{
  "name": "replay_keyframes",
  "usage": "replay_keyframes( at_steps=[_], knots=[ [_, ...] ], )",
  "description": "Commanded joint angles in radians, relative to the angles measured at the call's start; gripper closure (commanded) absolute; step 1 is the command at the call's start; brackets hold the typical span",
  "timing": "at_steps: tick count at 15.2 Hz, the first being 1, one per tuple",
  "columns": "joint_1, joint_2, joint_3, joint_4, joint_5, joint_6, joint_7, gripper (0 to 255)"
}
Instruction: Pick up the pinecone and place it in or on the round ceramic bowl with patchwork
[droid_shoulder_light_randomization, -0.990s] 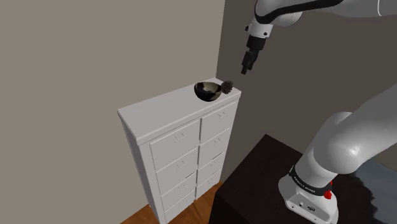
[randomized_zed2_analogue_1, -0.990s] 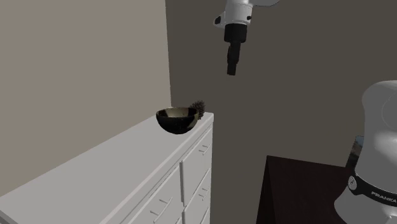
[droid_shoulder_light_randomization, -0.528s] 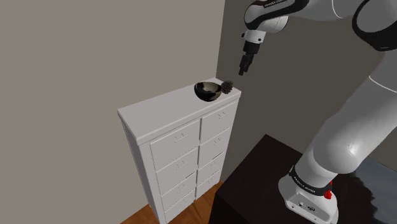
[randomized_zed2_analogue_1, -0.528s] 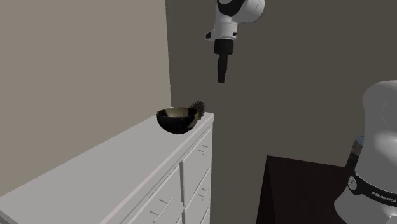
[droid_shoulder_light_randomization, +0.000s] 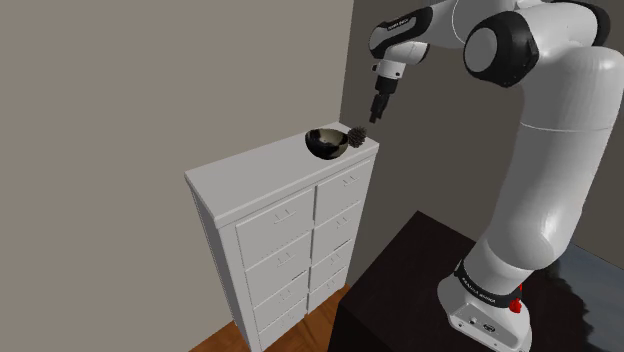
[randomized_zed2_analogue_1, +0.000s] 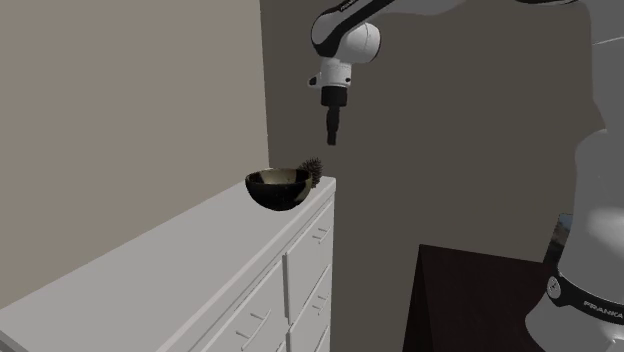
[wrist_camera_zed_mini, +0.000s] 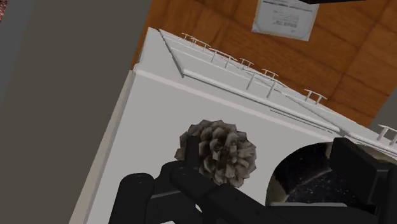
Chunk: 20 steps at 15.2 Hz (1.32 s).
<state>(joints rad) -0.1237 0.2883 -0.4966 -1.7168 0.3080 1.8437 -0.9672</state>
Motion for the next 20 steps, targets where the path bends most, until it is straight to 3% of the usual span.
replay_keyframes(
  at_steps=[1, 4, 11, 19, 20],
  knots=[
    [-0.04, 0.093, 0.005, 0.093, 0.044, -0.03, -0.046, 0],
    [-0.087, 0.192, 0.02, 0.199, 0.082, -0.062, -0.08, 0],
    [-0.085, 0.202, 0.046, 0.117, 0.09, 0.032, -0.089, 0],
    [-0.104, 0.198, 0.07, 0.117, 0.078, 0.035, -0.082, 0],
    [-0.1, 0.189, 0.068, 0.103, 0.075, 0.041, -0.083, 255]
  ],
)
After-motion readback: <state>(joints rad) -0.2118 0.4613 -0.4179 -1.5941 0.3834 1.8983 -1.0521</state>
